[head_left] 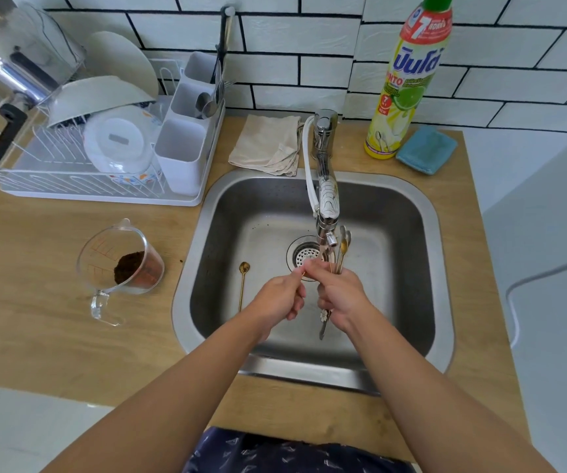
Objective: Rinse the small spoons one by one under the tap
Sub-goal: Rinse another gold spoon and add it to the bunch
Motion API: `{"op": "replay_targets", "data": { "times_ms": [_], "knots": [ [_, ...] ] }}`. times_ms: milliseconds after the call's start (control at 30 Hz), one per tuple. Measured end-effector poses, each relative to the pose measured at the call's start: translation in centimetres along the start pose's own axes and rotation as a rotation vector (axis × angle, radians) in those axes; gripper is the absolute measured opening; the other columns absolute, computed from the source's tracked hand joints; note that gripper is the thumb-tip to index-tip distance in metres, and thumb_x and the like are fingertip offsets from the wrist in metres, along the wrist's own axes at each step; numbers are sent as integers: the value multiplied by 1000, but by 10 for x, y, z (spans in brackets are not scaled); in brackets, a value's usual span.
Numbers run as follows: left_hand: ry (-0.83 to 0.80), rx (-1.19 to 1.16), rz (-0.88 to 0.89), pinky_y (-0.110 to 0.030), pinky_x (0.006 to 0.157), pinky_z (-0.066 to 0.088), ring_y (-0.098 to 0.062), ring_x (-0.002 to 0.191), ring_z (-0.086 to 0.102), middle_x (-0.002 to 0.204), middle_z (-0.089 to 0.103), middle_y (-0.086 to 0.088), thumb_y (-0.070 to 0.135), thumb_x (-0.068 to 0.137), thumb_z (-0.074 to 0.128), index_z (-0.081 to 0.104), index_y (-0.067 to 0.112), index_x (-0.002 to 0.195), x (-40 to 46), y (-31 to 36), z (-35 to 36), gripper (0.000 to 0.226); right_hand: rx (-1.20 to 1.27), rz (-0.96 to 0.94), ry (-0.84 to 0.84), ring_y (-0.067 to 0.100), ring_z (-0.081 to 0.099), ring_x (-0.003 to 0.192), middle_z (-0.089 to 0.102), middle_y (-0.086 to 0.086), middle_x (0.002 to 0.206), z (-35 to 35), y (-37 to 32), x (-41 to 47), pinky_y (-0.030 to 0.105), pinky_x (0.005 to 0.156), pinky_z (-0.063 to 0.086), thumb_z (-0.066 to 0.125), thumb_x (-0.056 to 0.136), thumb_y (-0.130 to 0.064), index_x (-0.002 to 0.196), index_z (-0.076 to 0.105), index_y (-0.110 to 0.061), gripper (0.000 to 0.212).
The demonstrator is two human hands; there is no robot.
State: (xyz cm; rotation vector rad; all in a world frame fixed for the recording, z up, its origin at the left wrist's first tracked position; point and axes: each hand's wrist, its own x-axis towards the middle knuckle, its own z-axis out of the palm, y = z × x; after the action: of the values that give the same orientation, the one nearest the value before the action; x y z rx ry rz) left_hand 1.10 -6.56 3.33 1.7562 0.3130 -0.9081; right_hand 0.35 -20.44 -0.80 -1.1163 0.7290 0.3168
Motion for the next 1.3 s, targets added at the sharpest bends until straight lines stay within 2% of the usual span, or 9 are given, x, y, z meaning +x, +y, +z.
{"op": "replay_targets", "data": {
  "times_ms": [100,267,433,600,767,900,1000,1167,1300],
  "knots": [
    [-5,-37,-37,-24,51,28,-8,41,29,49,35,10,53,104,34,45,22,73,0,2,-3,45,-38,1,-11,6,26,39,70,14,87,5,-1,-4,21,36,24,83,87,-24,85,74,-18,10],
    [-51,-3,-11,-25,53,26,-8,43,27,51,32,11,49,106,29,41,22,74,-1,1,-1,44,94,-56,82,5,23,36,76,12,95,0,-20,5,20,35,20,76,93,-19,84,73,-15,11],
    [-56,-91,-16,-23,46,23,-10,45,24,52,31,10,54,104,36,39,25,71,-1,4,1,44,-12,22,-19,5,26,39,52,-2,62,4,4,-7,21,36,22,82,87,-21,92,73,-16,12],
    [-240,-266,-113,-27,52,23,-15,50,22,57,26,3,62,100,40,37,25,61,-9,-15,-11,53,150,-57,89,3,28,36,67,2,78,-9,-8,4,19,35,23,80,89,-15,109,68,-20,23],
    [-388,-205,-125,-25,53,31,-16,52,27,58,32,-1,63,99,40,38,23,60,-11,-20,-26,57,115,-99,-16,3,26,38,58,-2,72,-4,-7,6,19,35,23,76,92,-15,97,64,-21,14],
    [-178,-47,-6,-26,56,40,-13,50,46,69,62,-2,49,104,40,59,17,84,-10,-20,-24,42,-27,-157,101,3,32,40,66,5,80,2,-8,10,21,39,26,72,97,-24,91,68,-19,8],
    [-53,50,111,-26,51,38,-12,46,40,62,57,1,40,107,39,58,14,100,-7,-20,-22,33,-147,-216,193,1,38,38,81,-4,89,3,-3,12,19,39,31,66,100,-30,96,74,-18,15],
    [-134,-64,74,-23,44,35,-13,42,30,57,50,1,36,108,38,56,11,98,-9,-21,-23,32,-127,-272,166,-3,50,45,76,-1,87,1,-2,9,16,45,35,77,90,-21,108,74,-12,21],
    [-211,-173,26,-22,43,34,-11,38,25,56,49,-2,35,108,39,54,10,99,-13,-21,-25,31,-108,-286,222,-7,61,54,81,0,89,-4,-1,7,20,60,40,74,94,-26,90,73,-19,8]
  ]
}}
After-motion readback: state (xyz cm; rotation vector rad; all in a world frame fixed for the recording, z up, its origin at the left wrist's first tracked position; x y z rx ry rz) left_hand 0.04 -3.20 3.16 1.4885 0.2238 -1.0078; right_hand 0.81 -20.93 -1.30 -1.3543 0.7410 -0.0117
